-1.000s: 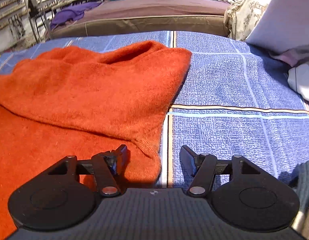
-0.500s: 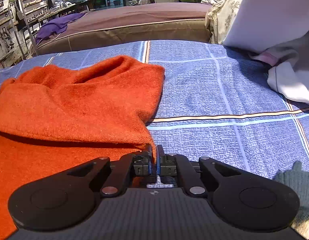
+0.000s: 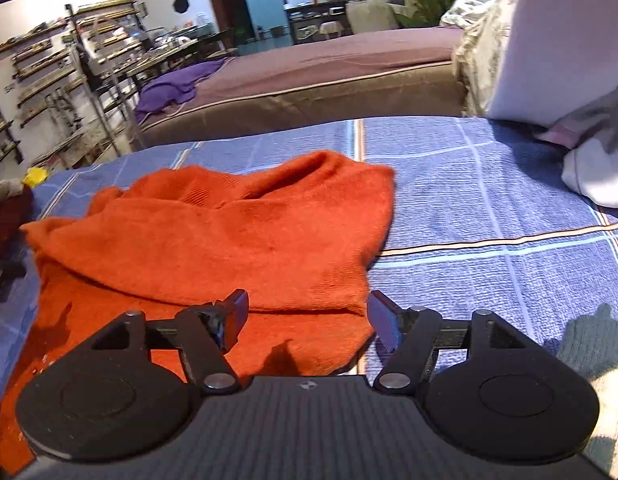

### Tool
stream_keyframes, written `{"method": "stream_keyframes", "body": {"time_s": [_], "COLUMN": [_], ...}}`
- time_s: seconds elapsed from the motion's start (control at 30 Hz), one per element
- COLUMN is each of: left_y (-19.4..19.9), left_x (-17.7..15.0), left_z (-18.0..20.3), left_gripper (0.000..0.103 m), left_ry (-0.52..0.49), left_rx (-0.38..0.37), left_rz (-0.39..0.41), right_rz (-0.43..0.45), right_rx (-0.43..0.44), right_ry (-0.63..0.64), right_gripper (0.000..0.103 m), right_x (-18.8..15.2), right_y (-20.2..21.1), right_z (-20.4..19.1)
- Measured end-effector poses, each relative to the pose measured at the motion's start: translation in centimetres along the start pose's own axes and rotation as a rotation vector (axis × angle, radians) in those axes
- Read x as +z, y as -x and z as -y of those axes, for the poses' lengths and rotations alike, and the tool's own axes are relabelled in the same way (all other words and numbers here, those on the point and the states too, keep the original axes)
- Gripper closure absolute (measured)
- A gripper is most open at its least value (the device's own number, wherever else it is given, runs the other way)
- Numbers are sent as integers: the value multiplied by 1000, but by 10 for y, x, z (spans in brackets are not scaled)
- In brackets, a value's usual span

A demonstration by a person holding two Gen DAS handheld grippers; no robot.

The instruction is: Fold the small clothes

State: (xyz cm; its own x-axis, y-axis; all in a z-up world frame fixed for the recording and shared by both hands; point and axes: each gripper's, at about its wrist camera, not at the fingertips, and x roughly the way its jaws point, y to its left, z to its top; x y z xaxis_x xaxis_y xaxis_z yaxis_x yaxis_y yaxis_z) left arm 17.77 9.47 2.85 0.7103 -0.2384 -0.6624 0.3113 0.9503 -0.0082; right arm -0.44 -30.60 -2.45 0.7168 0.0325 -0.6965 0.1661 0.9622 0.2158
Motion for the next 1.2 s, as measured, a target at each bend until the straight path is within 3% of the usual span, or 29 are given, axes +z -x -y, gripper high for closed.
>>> {"method": "stream_keyframes", "body": {"time_s": [0.07, 0.17, 0.27, 0.43, 0.6, 0.67, 0.7, 0.77, 0.8, 0.87, 0.9, 1.03, 1.1, 1.2], "left_y": [-12, -34, -56, -122, -188, -198, -194, -186, -182, -170, -162, -129, -108, -108], "left_x": [15, 42, 72, 109, 83, 65, 59, 61, 66, 79, 89, 128, 147, 159], "left_z": [-17, -50, -65, -16, 31, 41, 44, 37, 29, 8, -3, -47, -72, -90], "left_gripper": [0, 0, 0, 0, 2, 32, 36, 78, 83, 86, 86, 87, 87, 86], "left_ry": [48, 185, 230, -6, -181, -248, -269, -223, -174, -74, -40, 101, 164, 155], "left_rx": [85, 112, 4, -177, -181, -191, -181, -173, -186, -198, -169, -48, 74, 183], "left_rz": [24, 27, 3, -131, -342, -403, -379, -366, -364, -318, -277, -98, 27, 21], "right_rz": [-35, -57, -67, -84, -132, -153, -162, -170, -175, -175, -170, -149, -141, -141], "right_rx": [27, 65, 114, 154, 144, 135, 129, 115, 109, 101, 104, 113, 117, 117], "right_ry": [20, 29, -1, -78, -146, -164, -172, -197, -210, -243, -253, -257, -257, -246], "right_gripper": [0, 0, 0, 0, 0, 0, 0, 0, 0, 0, 0, 0, 0, 0], "right_x": [0, -3, -9, -23, -45, -54, -59, -68, -71, -76, -77, -78, -78, -82], "right_y": [-6, -14, -20, -25, -23, -20, -19, -18, -18, -19, -19, -15, -13, -12], "right_z": [-10, -25, -37, -48, -44, -39, -36, -29, -25, -19, -18, -21, -22, -23]}}
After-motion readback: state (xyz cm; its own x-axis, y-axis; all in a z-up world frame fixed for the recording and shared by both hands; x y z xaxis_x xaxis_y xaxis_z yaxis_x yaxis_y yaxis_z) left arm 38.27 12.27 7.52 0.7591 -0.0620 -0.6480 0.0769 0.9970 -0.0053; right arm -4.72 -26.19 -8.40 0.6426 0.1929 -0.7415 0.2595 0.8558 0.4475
